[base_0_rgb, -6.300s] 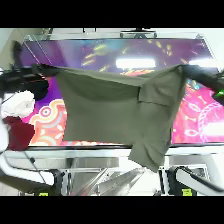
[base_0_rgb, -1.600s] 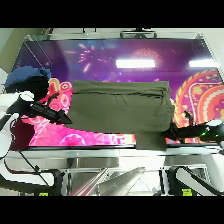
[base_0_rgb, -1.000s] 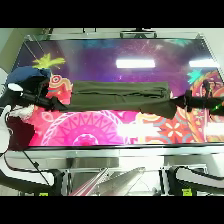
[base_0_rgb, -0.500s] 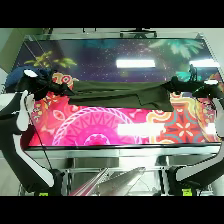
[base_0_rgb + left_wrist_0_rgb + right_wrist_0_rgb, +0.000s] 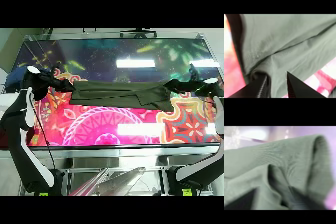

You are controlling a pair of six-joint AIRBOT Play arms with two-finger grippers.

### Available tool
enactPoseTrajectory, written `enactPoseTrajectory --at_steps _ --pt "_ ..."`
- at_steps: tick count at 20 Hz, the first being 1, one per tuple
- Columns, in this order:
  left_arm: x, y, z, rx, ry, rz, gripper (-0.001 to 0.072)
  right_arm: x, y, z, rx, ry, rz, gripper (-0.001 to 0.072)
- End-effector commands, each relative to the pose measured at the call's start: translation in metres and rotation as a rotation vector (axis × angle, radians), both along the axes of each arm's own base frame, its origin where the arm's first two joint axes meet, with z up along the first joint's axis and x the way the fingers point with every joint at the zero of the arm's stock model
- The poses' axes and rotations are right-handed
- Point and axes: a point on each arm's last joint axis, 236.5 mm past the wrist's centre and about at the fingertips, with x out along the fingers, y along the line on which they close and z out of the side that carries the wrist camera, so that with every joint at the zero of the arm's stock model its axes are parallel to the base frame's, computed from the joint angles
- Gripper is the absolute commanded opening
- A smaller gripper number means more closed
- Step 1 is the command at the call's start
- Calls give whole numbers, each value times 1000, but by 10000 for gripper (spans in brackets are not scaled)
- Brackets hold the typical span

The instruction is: Fold the shirts.

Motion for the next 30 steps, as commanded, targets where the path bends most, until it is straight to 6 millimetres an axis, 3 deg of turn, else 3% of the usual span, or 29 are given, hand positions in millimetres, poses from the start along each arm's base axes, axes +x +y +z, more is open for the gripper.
enactPoseTrajectory --at_steps 1,3,5,10,12,14,15,16,17,18,19,22,24,27,30 --pt "22 41 45 25 -108 113 251 -28 -42 1 -110 125 -9 710" --pt "29 68 62 29 -149 235 251 -44 -45 -13 -85 201 -3 712" --pt "23 80 71 36 -159 276 249 -50 -33 -28 -32 248 23 714" --pt "7 67 91 26 -145 199 236 -49 -2 -55 49 298 66 714" --pt "6 48 95 25 -154 153 138 -47 12 -59 53 297 95 714" --pt "4 21 95 23 -158 97 141 -43 27 -62 55 283 127 707" --pt "3 6 95 22 -164 63 140 -41 33 -60 65 273 139 610" --pt "0 -9 95 20 -166 30 70 -39 38 -56 75 251 157 258" --pt "-2 -26 95 20 -180 -15 0 -37 43 -51 100 235 161 88" --pt "-4 -43 95 20 -189 -46 -1 -33 47 -45 130 216 157 84" --pt "-5 -60 95 19 -199 -73 -1 -30 49 -39 150 203 151 23" --pt "-7 -123 84 15 -244 -157 -2 -28 51 -16 151 166 165 23" --pt "-9 -172 58 9 -232 -183 -2 -30 54 9 149 141 194 23" --pt "-25 -251 -3 17 -202 -232 -3 -33 59 59 141 79 218 22" --pt "-36 -305 -40 14 -191 -253 -3 -39 76 114 198 -1 263 23"
